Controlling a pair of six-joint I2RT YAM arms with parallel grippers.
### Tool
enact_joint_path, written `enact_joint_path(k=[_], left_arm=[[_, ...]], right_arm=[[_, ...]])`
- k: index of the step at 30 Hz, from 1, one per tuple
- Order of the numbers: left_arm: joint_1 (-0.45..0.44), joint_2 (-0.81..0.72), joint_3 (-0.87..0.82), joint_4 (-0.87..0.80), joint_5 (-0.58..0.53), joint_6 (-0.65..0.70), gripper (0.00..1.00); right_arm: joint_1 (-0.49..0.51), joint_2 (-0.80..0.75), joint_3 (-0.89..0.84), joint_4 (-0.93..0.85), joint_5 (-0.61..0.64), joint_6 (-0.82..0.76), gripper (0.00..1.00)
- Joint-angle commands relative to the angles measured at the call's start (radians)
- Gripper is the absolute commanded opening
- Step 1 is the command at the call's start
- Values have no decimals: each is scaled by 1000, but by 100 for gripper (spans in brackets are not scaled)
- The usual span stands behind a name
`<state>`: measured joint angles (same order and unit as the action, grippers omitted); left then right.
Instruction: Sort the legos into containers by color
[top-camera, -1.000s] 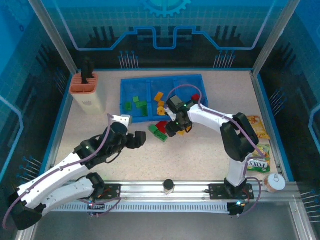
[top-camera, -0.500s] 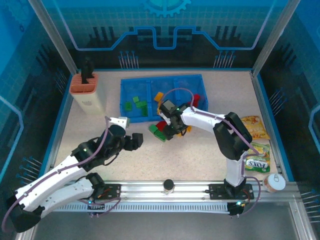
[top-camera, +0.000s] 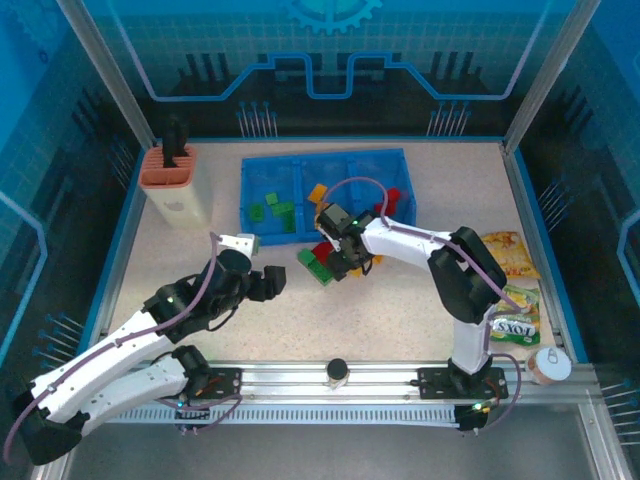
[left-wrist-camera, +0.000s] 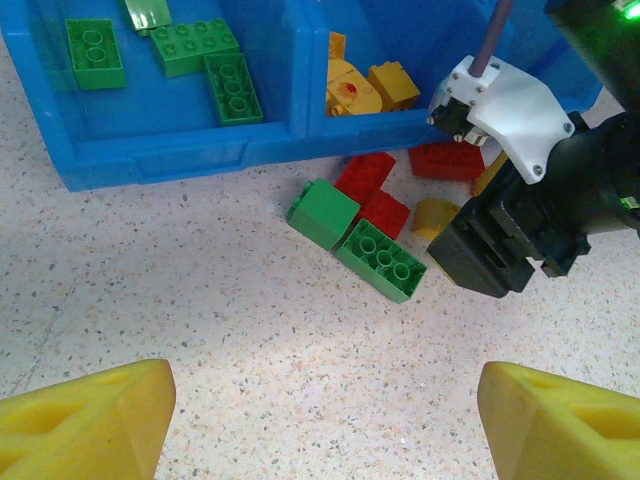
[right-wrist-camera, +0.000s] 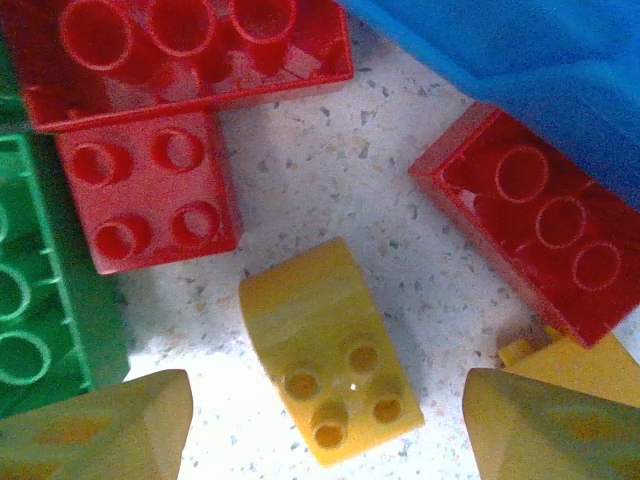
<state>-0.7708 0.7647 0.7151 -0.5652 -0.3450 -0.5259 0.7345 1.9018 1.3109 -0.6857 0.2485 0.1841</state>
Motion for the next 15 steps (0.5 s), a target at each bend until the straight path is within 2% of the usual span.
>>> enact_joint_path(k=[1,5,11,15], left_arm=[[-7,-14,-19,-16,-20,-8,80],[-7,-26,-23,-24,-30,-3,80],[-8,-21,-30,-18,-30,-5,80],[-8,-14,-33,-9,-29,0,79]], right_arm=[[-11,58,7,6,-11,18,69],[-9,60,-14,23,-49,21,61],[13,-21,12,-18,-27,28,26],[0,-90,159,-65,-2,16,22]])
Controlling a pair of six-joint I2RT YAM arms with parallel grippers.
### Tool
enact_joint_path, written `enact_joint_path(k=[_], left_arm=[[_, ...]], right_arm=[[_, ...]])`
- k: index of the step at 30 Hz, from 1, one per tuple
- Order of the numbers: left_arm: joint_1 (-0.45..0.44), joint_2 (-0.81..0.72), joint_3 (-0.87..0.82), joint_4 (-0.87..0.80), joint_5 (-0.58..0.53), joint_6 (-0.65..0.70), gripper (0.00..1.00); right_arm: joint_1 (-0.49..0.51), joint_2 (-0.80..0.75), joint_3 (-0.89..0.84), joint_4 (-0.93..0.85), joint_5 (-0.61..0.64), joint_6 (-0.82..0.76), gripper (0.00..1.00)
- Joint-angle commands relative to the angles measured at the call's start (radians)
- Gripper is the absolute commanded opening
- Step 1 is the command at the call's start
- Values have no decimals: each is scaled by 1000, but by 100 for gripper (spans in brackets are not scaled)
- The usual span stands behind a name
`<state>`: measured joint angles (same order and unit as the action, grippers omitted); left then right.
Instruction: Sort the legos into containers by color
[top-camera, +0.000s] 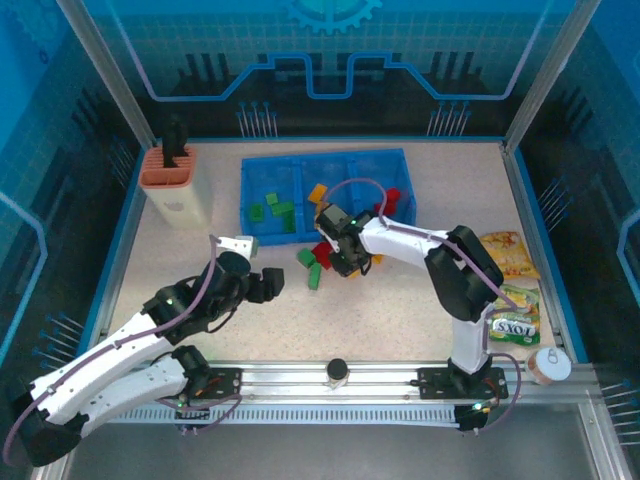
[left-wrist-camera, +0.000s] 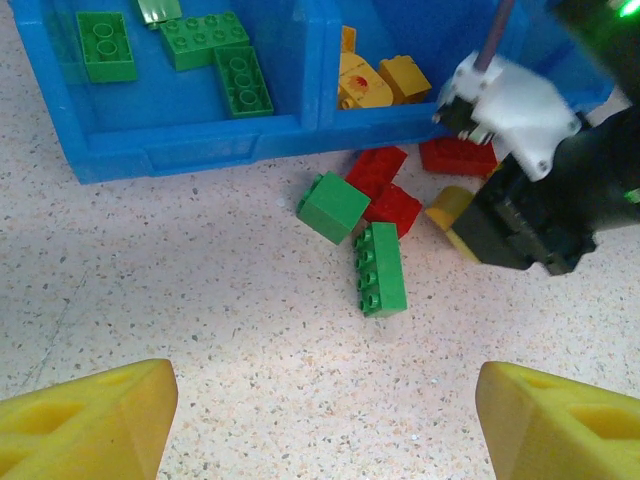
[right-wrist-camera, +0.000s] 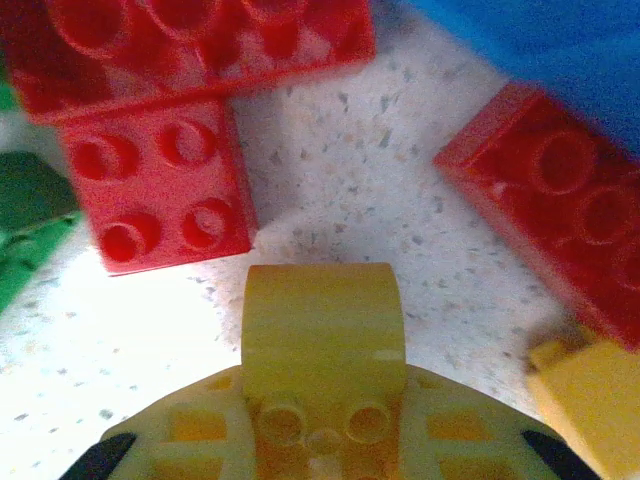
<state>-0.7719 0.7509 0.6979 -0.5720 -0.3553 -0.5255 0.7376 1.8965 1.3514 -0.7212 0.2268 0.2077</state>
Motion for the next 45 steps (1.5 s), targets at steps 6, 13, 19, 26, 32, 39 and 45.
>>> enact_joint_path(k=[6,13,19,26,32,39,45], left_arm=[[-7,54,-33,9,16,-12,79],[-17,63,-68,-2,79,-59,80],[-20,118,-84,62,130,-58,80],[-21,337,-3,134,182,-6,81],[-21,654,179,137,183,40,80],[-15,949,379,58,172,77,73],[-14,1072,435,25,108,89,49]], right_arm=[[-103,136,528,-125,-48,-26,21],[-148,397,864,-255,-21,-41,22],[-159,369,882,-230,-66,-30,65],[-146,69,668,-101,-143,-2,78],[-136,-192,399,12,-162,34,78],[-186,-458,40,97,-159,83,78],[-254,-656,-179,140,-189,128,78]])
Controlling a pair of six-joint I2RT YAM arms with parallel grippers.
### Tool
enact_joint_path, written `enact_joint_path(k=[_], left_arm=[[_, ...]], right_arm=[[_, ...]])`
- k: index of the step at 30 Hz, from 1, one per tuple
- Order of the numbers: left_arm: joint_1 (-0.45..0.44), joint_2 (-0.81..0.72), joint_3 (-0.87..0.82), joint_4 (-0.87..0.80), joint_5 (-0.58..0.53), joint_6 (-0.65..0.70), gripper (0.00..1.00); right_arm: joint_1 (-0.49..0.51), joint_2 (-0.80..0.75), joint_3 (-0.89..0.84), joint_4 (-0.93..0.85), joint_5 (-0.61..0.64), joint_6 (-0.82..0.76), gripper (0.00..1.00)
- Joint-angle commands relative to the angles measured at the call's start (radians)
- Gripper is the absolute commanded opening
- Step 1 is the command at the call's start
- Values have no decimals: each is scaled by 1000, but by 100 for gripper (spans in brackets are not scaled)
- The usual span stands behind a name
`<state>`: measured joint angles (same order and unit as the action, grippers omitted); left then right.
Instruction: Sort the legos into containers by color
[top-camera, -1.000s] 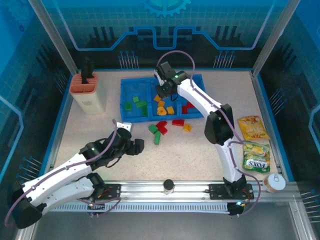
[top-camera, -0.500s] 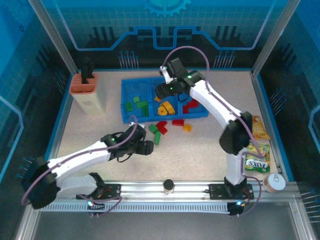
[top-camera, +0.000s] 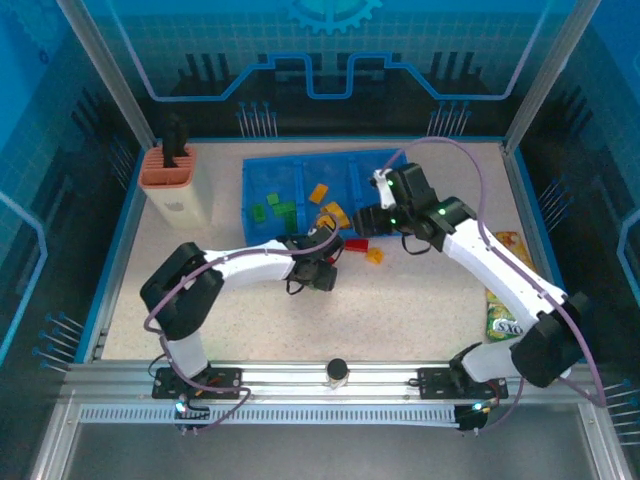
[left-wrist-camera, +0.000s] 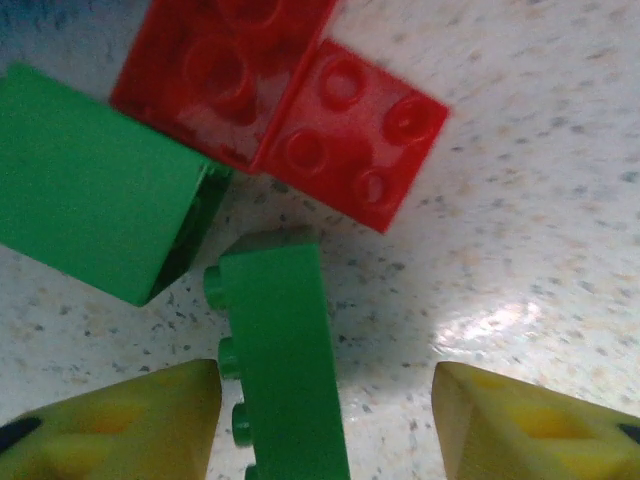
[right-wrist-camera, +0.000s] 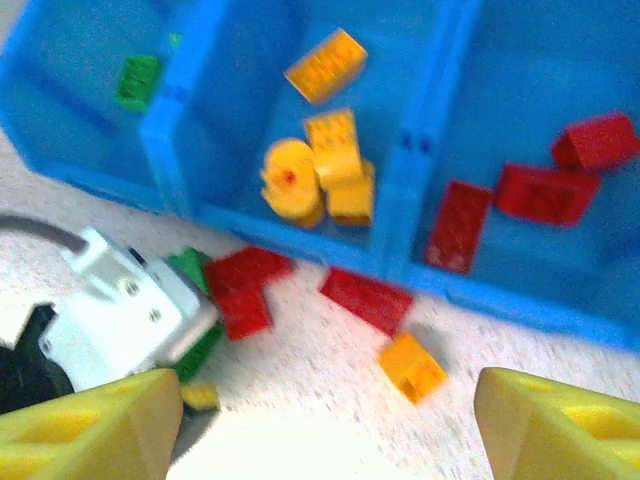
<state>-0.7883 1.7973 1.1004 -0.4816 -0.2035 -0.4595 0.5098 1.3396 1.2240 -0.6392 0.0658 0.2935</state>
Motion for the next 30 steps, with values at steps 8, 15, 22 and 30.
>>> enact_joint_path(k=[8,15,22,30], left_arm=[[15,-241,63,-162,-123,46,7],[315,-349,135,-137,-75,127,8],[407,-120,258,-79,-80,194,11],[437,-17,341,-68,-75,174,27]], right_arm=[[-50,-212,-162,70,-50,73,78],[-28,-206,-234,138,-102,139,77],[57,-239,-226,96,-41,145,76],[70,-319,-275,50,-23,162,76]])
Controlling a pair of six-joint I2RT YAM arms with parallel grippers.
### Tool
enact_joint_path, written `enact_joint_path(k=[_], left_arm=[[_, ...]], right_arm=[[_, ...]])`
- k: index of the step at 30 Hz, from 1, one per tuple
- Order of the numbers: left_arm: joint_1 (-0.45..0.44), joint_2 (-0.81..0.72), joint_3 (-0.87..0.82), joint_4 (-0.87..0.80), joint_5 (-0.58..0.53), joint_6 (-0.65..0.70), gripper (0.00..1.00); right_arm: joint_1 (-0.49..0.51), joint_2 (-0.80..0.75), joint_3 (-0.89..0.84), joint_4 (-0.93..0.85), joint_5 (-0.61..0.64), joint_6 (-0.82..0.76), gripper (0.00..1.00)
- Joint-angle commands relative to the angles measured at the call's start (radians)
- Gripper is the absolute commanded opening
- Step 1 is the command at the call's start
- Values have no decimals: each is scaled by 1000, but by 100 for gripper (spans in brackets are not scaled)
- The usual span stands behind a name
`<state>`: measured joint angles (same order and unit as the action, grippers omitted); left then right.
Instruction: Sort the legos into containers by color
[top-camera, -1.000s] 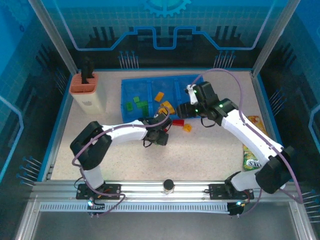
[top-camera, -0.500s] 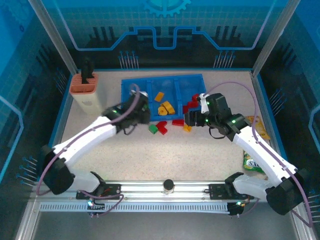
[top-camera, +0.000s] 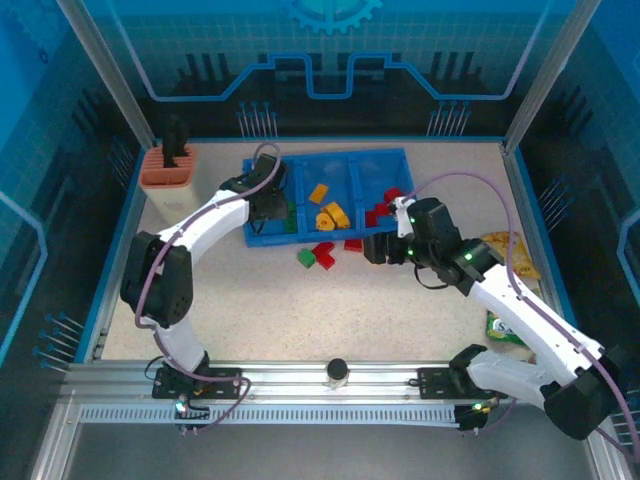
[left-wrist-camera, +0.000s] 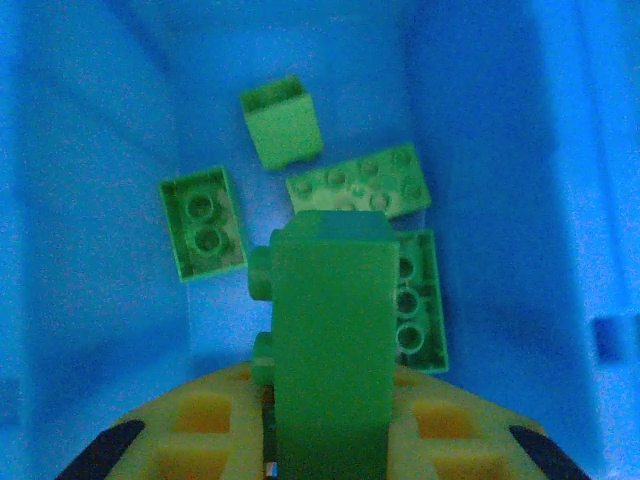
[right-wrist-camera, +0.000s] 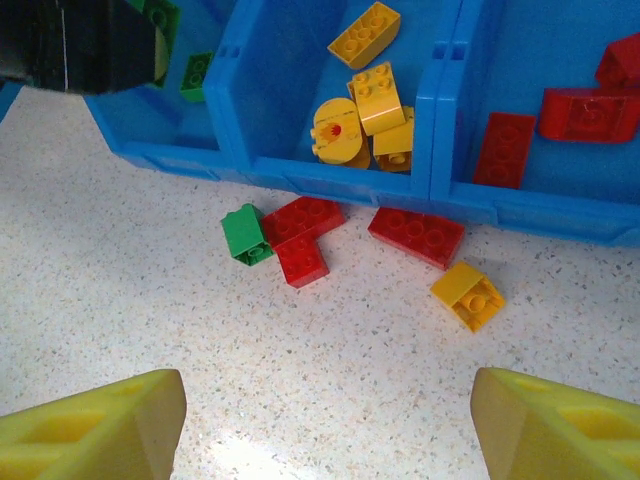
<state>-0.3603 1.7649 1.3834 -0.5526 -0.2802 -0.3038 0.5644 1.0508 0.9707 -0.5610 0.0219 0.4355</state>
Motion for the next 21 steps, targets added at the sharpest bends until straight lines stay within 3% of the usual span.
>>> enact_joint_path(k=[1,3,4,6,8,11,16,21], left_arm=[[9,25,62,3,2,24,29],[10,41,62,6,-2,37,33],[9,45,62,7,-3,44,39],[11,46,69,-4,-12,50,62],[8,26,82,-39,-14,37,73],[-20,-70,36,-26,-23,26,77],[-132,-275,-139,25,-13,3,76],[-229,-341,-322,70,162,-10,78]], right_arm=[[17,-40,-28,-30,23,23,76],[17,-64,-39,-36,23,27,76],[16,-74,-43,-40,25,28,76],[17,-90,-47,-52,27,30,76],[17,-105,-50,-65,32,32,76],[18,-131,-62,-75,41,38,76],[19,-162,-86,-70,54,58,77],[18,-159,-139,-40,40,75,77]])
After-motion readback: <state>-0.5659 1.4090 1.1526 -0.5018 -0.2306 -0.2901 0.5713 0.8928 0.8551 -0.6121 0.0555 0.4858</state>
